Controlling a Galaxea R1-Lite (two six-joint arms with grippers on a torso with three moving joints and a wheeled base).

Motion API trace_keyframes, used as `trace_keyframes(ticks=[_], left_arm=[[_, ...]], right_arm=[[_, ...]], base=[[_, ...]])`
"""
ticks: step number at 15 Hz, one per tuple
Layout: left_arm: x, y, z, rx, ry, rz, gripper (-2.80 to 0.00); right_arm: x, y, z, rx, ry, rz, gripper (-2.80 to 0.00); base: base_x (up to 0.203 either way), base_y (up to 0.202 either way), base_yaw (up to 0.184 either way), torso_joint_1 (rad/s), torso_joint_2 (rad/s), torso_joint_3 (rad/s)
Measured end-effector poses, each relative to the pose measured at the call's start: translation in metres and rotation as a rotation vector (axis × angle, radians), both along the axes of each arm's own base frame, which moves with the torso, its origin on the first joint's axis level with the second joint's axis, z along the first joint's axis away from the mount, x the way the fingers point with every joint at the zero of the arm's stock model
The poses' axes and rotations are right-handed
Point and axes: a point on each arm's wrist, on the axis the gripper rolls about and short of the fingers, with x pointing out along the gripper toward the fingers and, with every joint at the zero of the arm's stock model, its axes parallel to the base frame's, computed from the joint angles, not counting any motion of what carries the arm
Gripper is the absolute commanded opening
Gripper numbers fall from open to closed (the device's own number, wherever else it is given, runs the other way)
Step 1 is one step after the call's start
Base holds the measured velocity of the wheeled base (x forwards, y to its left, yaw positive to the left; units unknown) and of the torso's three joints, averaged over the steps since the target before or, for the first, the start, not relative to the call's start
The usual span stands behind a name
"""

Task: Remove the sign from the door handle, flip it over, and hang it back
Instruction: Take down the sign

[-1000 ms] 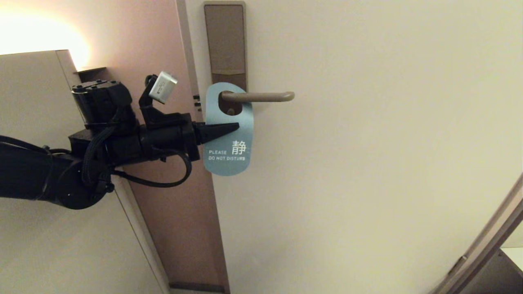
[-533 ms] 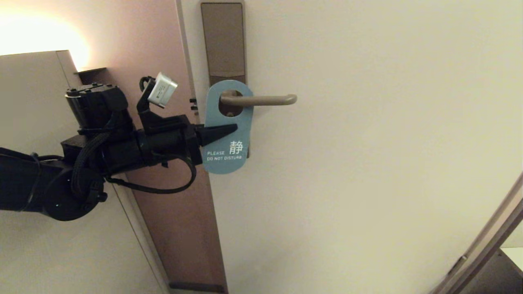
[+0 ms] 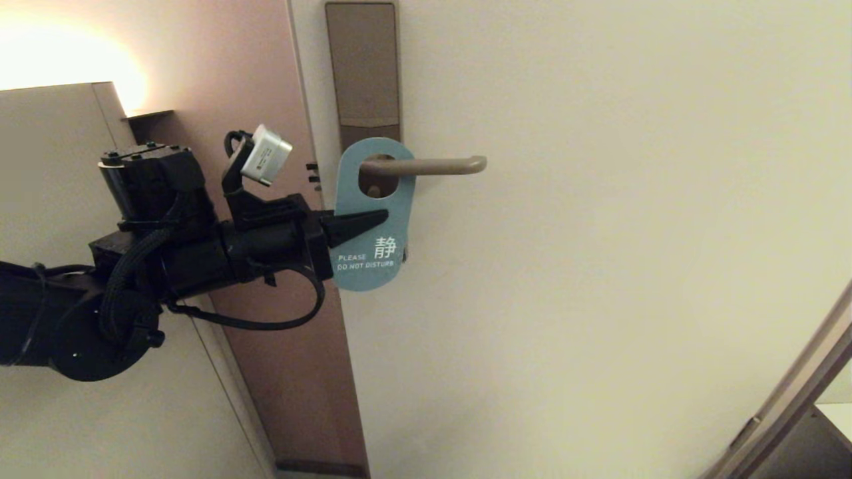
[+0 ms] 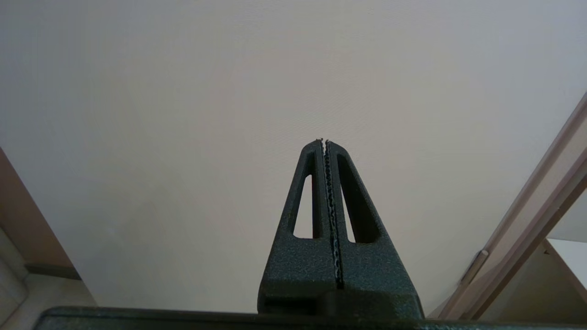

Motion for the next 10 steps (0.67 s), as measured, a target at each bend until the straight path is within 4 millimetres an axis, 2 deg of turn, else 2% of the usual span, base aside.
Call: trace_keyframes(ticks=[10], left_arm=[[-0.014, -0.032, 0.0, 0.012, -0.023, 0.154, -2.8]], right_arm=[[0.0, 0.0, 0.0, 0.001, 0.0, 0.0, -2.8]], base=[[0.0, 0.0, 0.0, 0.0, 0.0, 0.0]])
